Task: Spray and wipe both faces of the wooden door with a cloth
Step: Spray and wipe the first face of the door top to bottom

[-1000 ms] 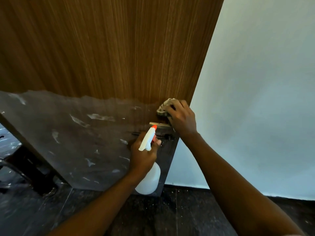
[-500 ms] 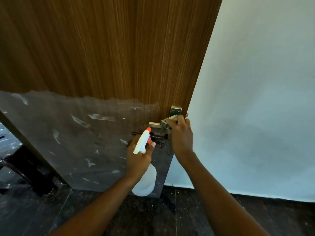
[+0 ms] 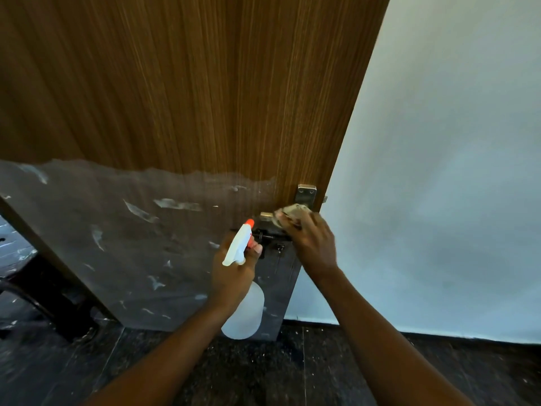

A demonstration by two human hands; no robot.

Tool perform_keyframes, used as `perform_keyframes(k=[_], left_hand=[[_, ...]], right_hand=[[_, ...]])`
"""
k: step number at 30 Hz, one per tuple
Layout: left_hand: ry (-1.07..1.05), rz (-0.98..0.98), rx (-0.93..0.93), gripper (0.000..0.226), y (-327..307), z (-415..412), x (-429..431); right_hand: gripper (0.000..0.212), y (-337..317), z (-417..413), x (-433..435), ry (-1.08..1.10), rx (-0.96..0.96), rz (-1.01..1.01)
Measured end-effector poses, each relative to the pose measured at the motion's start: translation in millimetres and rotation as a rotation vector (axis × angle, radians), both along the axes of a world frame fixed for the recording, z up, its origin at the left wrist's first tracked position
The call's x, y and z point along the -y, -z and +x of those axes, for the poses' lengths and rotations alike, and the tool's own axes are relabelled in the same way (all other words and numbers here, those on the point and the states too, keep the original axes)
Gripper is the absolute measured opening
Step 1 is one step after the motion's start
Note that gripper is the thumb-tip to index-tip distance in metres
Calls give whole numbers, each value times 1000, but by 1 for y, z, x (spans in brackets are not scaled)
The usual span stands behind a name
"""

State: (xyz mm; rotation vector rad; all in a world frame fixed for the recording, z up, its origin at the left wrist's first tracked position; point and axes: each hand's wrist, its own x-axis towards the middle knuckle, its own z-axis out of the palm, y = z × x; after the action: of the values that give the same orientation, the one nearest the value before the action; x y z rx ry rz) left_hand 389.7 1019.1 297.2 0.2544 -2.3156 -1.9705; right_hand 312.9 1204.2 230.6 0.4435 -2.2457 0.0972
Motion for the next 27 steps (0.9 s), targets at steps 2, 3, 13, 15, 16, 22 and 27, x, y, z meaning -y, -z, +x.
perform_keyframes(k=[2, 3, 13, 15, 16, 22, 27], left_hand=[[11, 35, -38, 23, 0, -2, 2], [12, 44, -58, 22, 1, -4, 3], [60, -13, -63, 32, 16, -5, 0], [80, -6, -36, 34, 17, -2, -3], [88, 5, -27, 35, 18, 0, -3], [63, -12, -33, 32, 27, 1, 14], [-45, -37, -8, 46, 34, -3, 30]], right_hand=[[71, 10, 5, -18, 81, -45, -113], [68, 15, 6, -18, 128, -41, -186], [36, 0, 17, 50, 230, 108, -1369], [35, 1, 21, 49, 259, 99, -1410], [35, 2, 21, 49, 276, 91, -1415], [35, 6, 12, 84, 232, 215, -1285], [24, 16, -1, 136, 31, 368, -1059]])
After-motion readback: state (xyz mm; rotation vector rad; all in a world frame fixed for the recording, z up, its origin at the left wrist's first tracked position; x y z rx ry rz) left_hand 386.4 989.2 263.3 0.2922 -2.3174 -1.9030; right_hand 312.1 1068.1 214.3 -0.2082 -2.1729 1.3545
